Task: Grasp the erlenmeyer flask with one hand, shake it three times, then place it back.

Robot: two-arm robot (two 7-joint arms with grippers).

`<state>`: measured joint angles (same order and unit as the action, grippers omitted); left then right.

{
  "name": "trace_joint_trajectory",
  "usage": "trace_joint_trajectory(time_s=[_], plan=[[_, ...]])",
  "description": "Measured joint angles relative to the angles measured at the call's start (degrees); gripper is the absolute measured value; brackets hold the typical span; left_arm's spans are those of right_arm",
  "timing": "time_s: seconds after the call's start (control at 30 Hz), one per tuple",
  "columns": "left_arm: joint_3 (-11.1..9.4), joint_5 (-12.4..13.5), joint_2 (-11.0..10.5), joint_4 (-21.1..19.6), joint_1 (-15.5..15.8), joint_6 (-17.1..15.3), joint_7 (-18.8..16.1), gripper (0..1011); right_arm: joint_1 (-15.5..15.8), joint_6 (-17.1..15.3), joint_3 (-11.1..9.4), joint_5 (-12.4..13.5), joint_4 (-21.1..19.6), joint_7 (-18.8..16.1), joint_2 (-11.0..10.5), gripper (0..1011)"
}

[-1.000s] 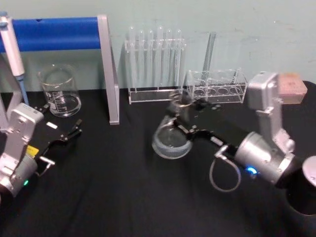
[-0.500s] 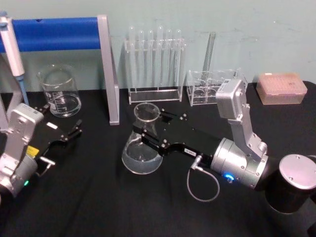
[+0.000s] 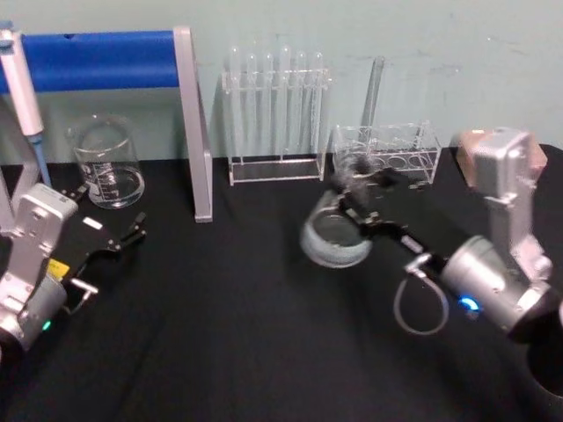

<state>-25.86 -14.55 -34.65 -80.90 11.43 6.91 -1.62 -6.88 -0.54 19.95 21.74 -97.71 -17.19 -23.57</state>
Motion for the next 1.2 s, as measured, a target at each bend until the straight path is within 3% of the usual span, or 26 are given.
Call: trace_joint_trajectory(time_s=[0.27,0.47,0.6,0.73,0.87,1.2], plan=[[0.00,0.00,0.00,0.00,0.00,0.00,0.00,1001,6.92,-0.46,-8.37,-1.63,-4.31,8.43,-0.59,456],[0.00,0.00,0.00,0.00,0.00,0.00,0.00,1001,10.07,-0.82,-11.97,-2.47,-6.28,11.20,-0.24,456],[0.00,0.00,0.00,0.00,0.00,0.00,0.00,1001,10.60,-0.87,-12.51,-2.81,-6.65,11.15,0.13,456],[0.00,0.00,0.00,0.00,-0.01,0.00,0.00,1001,9.99,-0.94,-11.87,-2.99,-6.45,9.66,0.53,456],[0.00,0.00,0.00,0.00,0.00,0.00,0.00,1001,8.34,-1.00,-9.83,-3.11,-5.50,6.64,1.06,456],[0.00,0.00,0.00,0.00,0.00,0.00,0.00,1001,1.83,-1.11,-1.40,-3.28,-1.52,-3.98,2.55,456]])
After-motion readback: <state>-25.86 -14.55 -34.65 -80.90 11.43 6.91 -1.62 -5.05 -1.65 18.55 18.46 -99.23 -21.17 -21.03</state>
